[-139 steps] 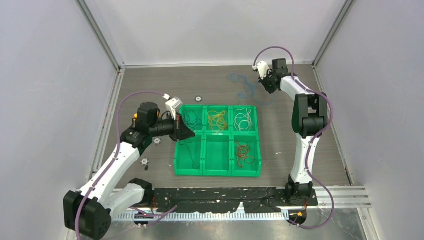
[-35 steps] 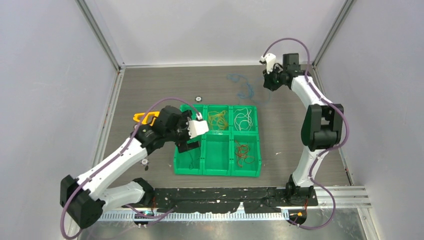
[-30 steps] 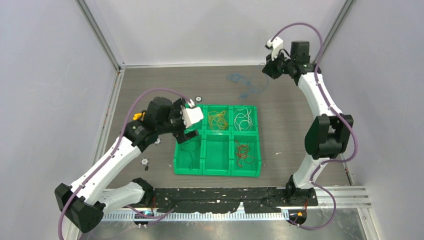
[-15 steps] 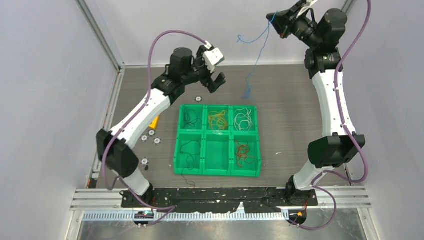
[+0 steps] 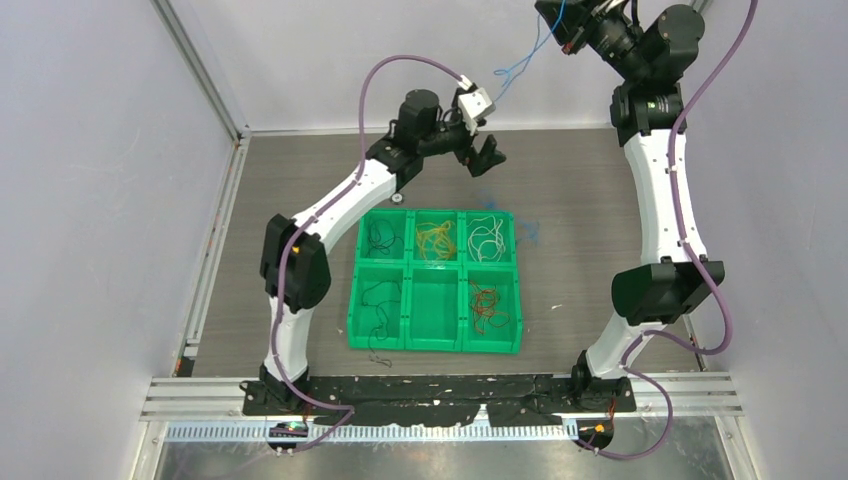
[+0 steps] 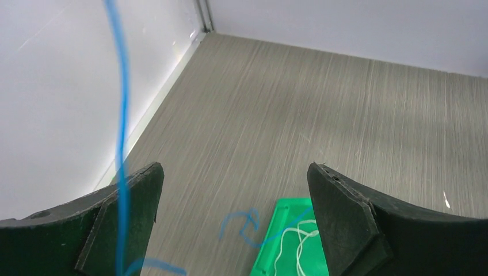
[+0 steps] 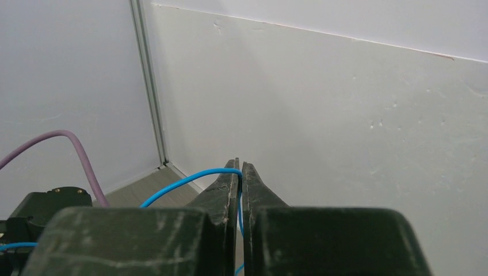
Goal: Untangle the cables
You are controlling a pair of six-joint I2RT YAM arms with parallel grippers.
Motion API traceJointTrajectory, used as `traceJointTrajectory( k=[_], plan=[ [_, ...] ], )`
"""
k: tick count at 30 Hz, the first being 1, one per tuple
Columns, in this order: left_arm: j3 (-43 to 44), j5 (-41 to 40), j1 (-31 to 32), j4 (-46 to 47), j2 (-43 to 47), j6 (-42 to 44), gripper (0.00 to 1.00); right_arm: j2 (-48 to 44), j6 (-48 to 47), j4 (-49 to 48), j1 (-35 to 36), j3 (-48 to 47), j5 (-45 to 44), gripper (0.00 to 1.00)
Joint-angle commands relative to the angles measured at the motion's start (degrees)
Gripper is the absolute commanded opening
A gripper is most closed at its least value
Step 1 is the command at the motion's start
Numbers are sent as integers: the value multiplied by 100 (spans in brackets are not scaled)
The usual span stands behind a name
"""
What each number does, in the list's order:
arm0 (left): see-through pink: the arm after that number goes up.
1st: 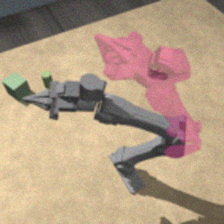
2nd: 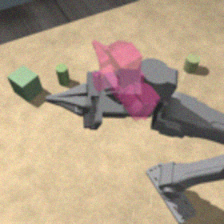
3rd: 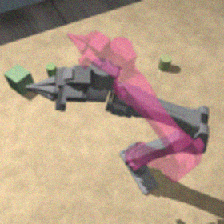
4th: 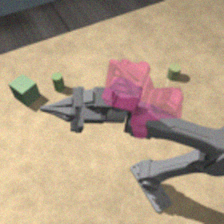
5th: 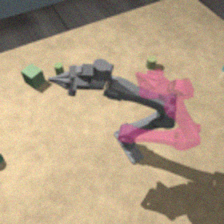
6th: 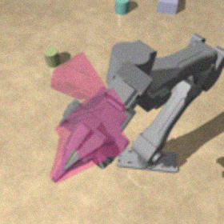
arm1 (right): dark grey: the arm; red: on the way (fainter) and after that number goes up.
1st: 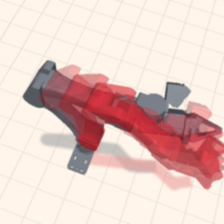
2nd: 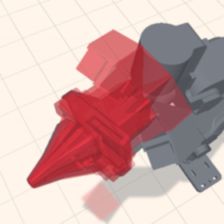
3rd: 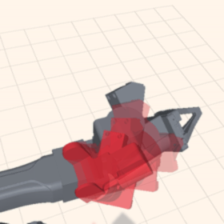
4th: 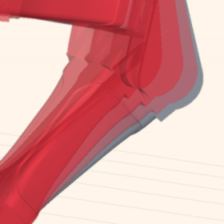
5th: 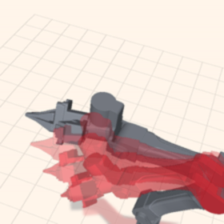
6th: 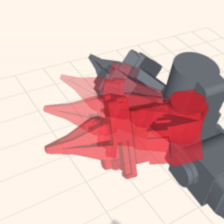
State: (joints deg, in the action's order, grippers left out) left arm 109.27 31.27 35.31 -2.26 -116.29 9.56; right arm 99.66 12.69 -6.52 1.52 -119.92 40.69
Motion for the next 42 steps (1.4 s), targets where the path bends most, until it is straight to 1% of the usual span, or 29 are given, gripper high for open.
traceJointTrajectory(
  k=[1, 4, 6, 8, 9, 11, 13, 15, 16, 19, 21, 23, 24, 25, 26, 27, 28, 29, 30, 31, 32, 33, 36, 39, 42],
  plan=[
    [715, 168, 56, 255, -538, -138, 96, -40, 249, -232, 44, -239, -66, 5],
    [1007, 28, 11, -29, -844, -191, 92, -35, 236, -153, 55, -294, -95, 5],
    [891, 87, -49, 133, -787, -520, 89, -35, 162, -46, 56, -318, -188, 5],
    [598, 228, -84, 307, -545, -628, 88, -43, 120, 41, 58, -336, -224, 5],
    [358, 252, -95, 393, -348, -592, 89, -39, 124, 74, 58, -356, -220, 5],
    [-204, 314, -137, 523, 254, -480, 93, -41, 174, 232, 55, -358, -94, 5],
    [-1002, 388, -273, 572, 855, -403, 98, -160, 207, 338, 54, -250, 102, 5],
    [-1523, 582, -455, 336, 1443, -281, 99, -346, 232, 365, 58, 4, 298, 5],
    [-1736, 618, -586, 60, 1691, -262, 99, -414, 259, 359, 59, 199, 451, 5],
    [-2328, 817, -1086, -274, 2422, -500, 100, -727, 685, 195, 65, 583, 858, 5],
    [-2573, 886, -1432, -463, 2833, -724, 100, -903, 1002, 54, 126, 916, 1415, 5],
    [-2549, 1124, -1684, -808, 3232, -788, 100, -1122, 1053, 43, 270, 1317, 1782, 5],
    [-2450, 1196, -1760, -1009, 3371, -769, 100, -1211, 973, 168, 413, 1646, 1862, 5],
    [-2307, 1219, -1770, -1221, 3508, -761, 100, -1407, 612, 287, 482, 1796, 1925, 5],
    [-2131, 1264, -1773, -1415, 3605, -800, 100, -1512, 370, 702, 648, 2058, 1912, 5],
    [-1967, 1450, -1763, -1566, 3680, -986, 99, -1682, -248, 950, 732, 2142, 1812, 5],
    [-1774, 1576, -1741, -1675, 3731, -1281, 100, -1808, -924, 1485, 930, 2254, 1733, 5],
    [-1598, 1672, -1690, -1782, 3763, -1568, 100, -1844, -1338, 1789, 1031, 2276, 1460, 5],
    [-1422, 1725, -1603, -1924, 3792, -1816, 100, -1899, -1967, 2262, 1258, 2288, 1275, 5],
    [-1279, 1716, -1460, -2016, 3813, -2009, 100, -1916, -2211, 2433, 1475, 2306, 829, 5],
    [-1215, 1689, -1297, -2069, 3848, -2181, 100, -1935, -2493, 2609, 1576, 2324, 613, 5],
    [-1223, 1648, -1112, -2082, 3903, -2307, 100, -1942, -2553, 2624, 1732, 2361, 226, 5],
    [-1584, 1283, -527, -1951, 4110, -2378, 100, -1853, -2561, 2659, 2008, 2282, -482, 5],
    [-1994, 842, -195, -1542, 4260, -2285, 96, -1802, -2616, 2763, 2275, 2221, -783, 5],
    [-1962, 500, -119, -1392, 4103, -2304, 89, -1864, -2657, 2795, 2387, 2314, -798, 5]
  ],
)
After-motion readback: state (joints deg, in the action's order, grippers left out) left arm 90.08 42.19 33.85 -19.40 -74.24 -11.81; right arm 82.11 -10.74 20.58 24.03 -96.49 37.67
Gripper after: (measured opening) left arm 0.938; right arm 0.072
